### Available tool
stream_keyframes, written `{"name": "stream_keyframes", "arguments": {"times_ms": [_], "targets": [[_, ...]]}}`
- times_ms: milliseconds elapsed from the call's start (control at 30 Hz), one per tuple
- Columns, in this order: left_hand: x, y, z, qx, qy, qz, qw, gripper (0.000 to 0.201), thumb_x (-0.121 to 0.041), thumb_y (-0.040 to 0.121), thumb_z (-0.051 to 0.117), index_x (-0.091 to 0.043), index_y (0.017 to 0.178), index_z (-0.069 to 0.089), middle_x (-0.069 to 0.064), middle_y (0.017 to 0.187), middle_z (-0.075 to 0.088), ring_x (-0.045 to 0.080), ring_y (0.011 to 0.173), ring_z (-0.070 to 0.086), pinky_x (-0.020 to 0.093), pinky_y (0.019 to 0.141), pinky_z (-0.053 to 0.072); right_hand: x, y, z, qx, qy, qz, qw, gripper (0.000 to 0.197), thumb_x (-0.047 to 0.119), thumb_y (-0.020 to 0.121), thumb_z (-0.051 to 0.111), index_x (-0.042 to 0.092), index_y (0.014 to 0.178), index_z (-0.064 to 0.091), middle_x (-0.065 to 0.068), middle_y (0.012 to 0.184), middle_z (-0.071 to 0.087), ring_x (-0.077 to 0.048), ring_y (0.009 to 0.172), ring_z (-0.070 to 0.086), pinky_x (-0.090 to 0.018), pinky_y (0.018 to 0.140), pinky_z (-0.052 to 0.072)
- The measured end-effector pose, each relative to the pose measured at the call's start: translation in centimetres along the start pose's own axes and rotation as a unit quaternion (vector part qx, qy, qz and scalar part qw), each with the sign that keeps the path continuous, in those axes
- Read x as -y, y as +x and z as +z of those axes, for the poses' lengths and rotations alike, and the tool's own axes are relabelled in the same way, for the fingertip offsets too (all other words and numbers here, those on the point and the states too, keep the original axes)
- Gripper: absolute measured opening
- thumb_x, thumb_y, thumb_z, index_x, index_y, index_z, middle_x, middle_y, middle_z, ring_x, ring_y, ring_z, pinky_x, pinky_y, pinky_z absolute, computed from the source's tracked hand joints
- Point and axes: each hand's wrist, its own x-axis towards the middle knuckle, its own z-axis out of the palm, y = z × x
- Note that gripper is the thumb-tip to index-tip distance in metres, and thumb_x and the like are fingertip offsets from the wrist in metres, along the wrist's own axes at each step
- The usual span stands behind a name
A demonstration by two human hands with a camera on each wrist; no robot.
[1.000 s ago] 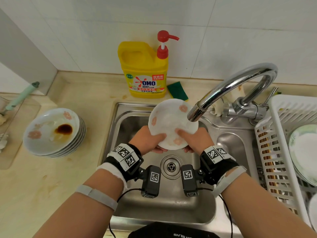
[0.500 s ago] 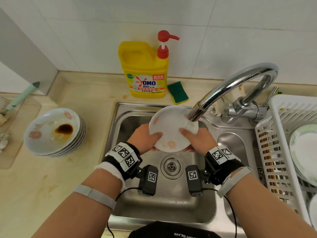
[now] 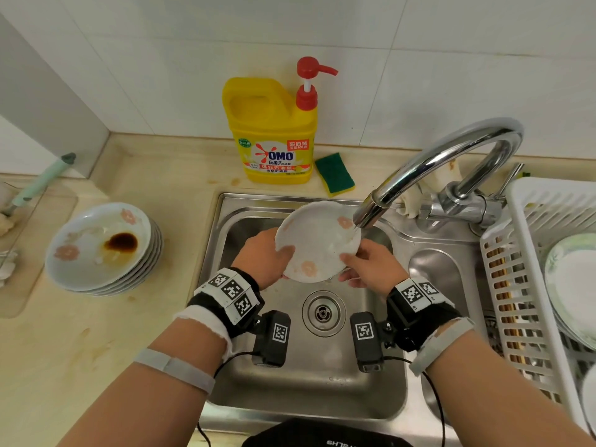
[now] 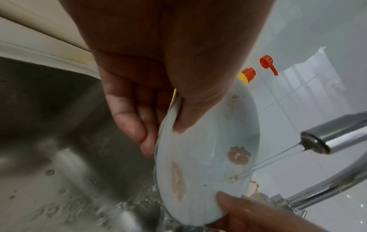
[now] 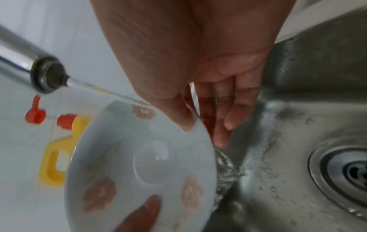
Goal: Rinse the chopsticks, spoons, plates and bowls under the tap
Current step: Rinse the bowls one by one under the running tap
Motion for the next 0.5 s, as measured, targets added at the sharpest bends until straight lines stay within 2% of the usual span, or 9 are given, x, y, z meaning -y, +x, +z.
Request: {"name": "stream_keyframes", "arguments": {"times_ms": [67,133,167,200,267,333,367,433,500], "targets": [[0.4,0.3,0.1,-0.023,0.05,0.012,0.998,0.025,-0.029,0.101,0.05,-0.017,0.121,0.059,0.006,0.104,0.069,0.025,0.084,0.069,0.038,0.076,0.058,0.2,0.0,-0.2,-0.027,0.117,0.058,0.991,0.009,0.007,0.098,0.06,0.007,0.106,0.055,-0.012,0.086,0.066,-0.022,0.064,0.067,-0.033,0.062,0.057],[0.6,0.4,0.2,-0.05,0.082,0.029,0.995,0.021,-0.03,0.103,0.048,-0.018,0.117,0.058,0.006,0.102,0.069,0.026,0.085,0.066,0.036,0.077,0.053,0.7,-0.3,-0.5,-0.024,0.25,0.12,0.961,0.003,0.004,0.099,0.055,0.001,0.1,0.054,-0.014,0.076,0.063,-0.023,0.06,0.068,-0.031,0.055,0.058],[0.7,0.4,0.3,-0.064,0.091,0.039,0.993,0.018,-0.03,0.104,0.048,-0.018,0.113,0.056,0.005,0.097,0.069,0.026,0.083,0.065,0.037,0.075,0.053,1.1,-0.5,-0.7,-0.011,0.311,0.149,0.939,0.01,0.009,0.101,0.053,-0.001,0.098,0.055,-0.016,0.075,0.067,-0.025,0.062,0.072,-0.031,0.055,0.059],[0.8,0.4,0.3,-0.08,0.096,0.054,0.991,0.015,-0.031,0.104,0.048,-0.018,0.109,0.054,0.004,0.092,0.068,0.026,0.079,0.064,0.038,0.071,0.054,1.4,-0.7,-0.9,0.008,0.365,0.172,0.915,0.018,0.016,0.103,0.052,-0.001,0.1,0.055,-0.02,0.079,0.072,-0.03,0.067,0.076,-0.034,0.056,0.061],[0.9,0.2,0.6,-0.114,0.1,0.095,0.984,0.011,-0.031,0.101,0.05,-0.02,0.104,0.05,0.0,0.086,0.065,0.025,0.074,0.061,0.037,0.066,0.052,1.8,-0.8,-1.1,0.046,0.435,0.191,0.879,0.038,0.035,0.105,0.05,-0.002,0.113,0.052,-0.029,0.098,0.074,-0.039,0.084,0.076,-0.044,0.062,0.063],[1.1,0.1,0.8,-0.141,0.102,0.128,0.976,0.009,-0.025,0.097,0.055,-0.022,0.102,0.048,-0.002,0.089,0.063,0.023,0.076,0.059,0.035,0.063,0.048,2.2,-1.1,-0.9,0.069,0.466,0.191,0.861,0.049,0.041,0.104,0.052,-0.003,0.124,0.048,-0.032,0.11,0.071,-0.041,0.094,0.075,-0.05,0.07,0.064],[1.2,0.1,1.1,-0.15,0.106,0.138,0.973,0.012,-0.019,0.094,0.056,-0.022,0.101,0.048,-0.003,0.09,0.062,0.022,0.077,0.058,0.035,0.062,0.048,2.4,-1.4,-0.7,0.073,0.473,0.186,0.858,0.047,0.038,0.103,0.055,-0.004,0.125,0.049,-0.03,0.11,0.072,-0.039,0.094,0.075,-0.049,0.073,0.064],[1.4,0.0,1.5,-0.158,0.091,0.14,0.973,0.02,-0.009,0.088,0.058,-0.023,0.095,0.047,-0.004,0.091,0.058,0.02,0.078,0.056,0.037,0.063,0.05,2.8,-1.7,-0.3,0.065,0.479,0.164,0.86,0.031,0.023,0.103,0.057,-0.003,0.119,0.056,-0.023,0.1,0.076,-0.032,0.085,0.077,-0.044,0.072,0.065],[1.9,0.1,1.9,-0.157,0.012,0.118,0.981,0.025,-0.005,0.086,0.061,-0.026,0.094,0.05,-0.007,0.095,0.06,0.014,0.085,0.058,0.038,0.074,0.055,2.8,-1.7,0.0,0.053,0.491,0.15,0.857,0.017,0.011,0.103,0.053,-0.001,0.109,0.062,-0.017,0.093,0.077,-0.026,0.078,0.077,-0.036,0.068,0.065]]}}
